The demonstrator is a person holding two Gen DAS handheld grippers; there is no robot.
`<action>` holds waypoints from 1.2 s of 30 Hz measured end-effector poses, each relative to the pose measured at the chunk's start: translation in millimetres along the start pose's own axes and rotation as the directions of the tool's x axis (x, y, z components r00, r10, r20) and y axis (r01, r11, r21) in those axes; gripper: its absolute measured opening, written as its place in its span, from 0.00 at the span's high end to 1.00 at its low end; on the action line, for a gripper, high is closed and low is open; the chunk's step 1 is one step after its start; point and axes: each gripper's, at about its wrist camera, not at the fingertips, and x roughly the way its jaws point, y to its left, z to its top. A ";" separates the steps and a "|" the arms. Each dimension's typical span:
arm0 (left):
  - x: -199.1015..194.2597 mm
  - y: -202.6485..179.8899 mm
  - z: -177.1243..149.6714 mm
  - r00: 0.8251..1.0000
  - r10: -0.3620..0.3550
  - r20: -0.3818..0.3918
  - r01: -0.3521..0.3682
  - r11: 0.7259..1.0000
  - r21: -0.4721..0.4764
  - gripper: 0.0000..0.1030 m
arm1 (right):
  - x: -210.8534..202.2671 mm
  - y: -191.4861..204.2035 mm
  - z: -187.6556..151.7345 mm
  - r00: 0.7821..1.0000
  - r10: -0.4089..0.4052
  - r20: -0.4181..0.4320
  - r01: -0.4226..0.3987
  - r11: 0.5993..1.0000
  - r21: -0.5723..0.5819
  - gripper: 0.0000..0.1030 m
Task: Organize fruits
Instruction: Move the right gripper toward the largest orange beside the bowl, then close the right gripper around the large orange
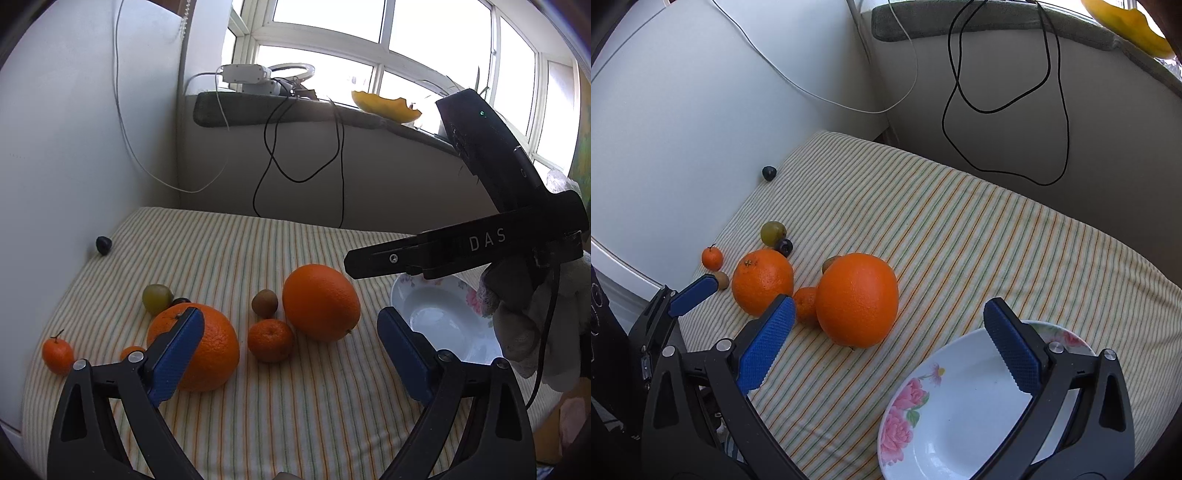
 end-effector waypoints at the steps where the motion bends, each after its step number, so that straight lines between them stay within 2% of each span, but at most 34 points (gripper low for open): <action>1: 2.2 -0.4 1.0 1.000 -0.004 0.000 0.004 1.000 0.000 0.08 | 3.0 0.2 1.5 1.000 0.012 -0.013 -0.012 1.000 0.001 0.00; 5: 12.8 -0.1 4.3 0.999 -0.032 -0.015 0.032 0.999 -0.011 0.08 | 13.4 3.1 7.6 0.998 0.034 -0.047 -0.034 0.999 -0.002 0.00; 8: 22.7 0.5 6.1 0.998 -0.056 -0.038 0.055 0.998 -0.019 0.19 | 22.7 4.5 12.2 0.996 0.054 -0.072 -0.055 0.998 -0.005 0.00; 14: 39.7 3.5 6.2 0.994 -0.082 -0.070 0.078 0.996 -0.048 0.20 | 37.7 3.3 19.4 0.986 0.110 -0.122 -0.108 0.994 0.025 0.03; 17: 45.1 3.8 5.7 0.992 -0.096 -0.081 0.092 0.994 -0.055 0.21 | 42.0 3.9 19.5 0.984 0.112 -0.136 -0.110 0.994 0.022 0.04; 21: 52.2 4.0 5.7 0.989 -0.115 -0.093 0.109 0.992 -0.070 0.27 | 49.5 1.7 19.7 0.979 0.124 -0.164 -0.120 0.992 0.035 0.12; 24: 55.1 4.4 6.7 0.987 -0.129 -0.093 0.122 0.990 -0.077 0.32 | 54.6 1.3 20.1 0.975 0.133 -0.178 -0.128 0.991 0.040 0.13; 32: 60.0 -1.3 8.0 0.985 -0.137 -0.102 0.133 0.990 -0.047 0.32 | 65.6 -5.7 19.1 0.963 0.169 -0.212 -0.155 0.984 0.085 0.19; 36: 63.5 -3.8 8.1 0.982 -0.153 -0.113 0.149 0.988 -0.042 0.41 | 68.6 -6.1 17.6 0.957 0.182 -0.224 -0.165 0.982 0.093 0.23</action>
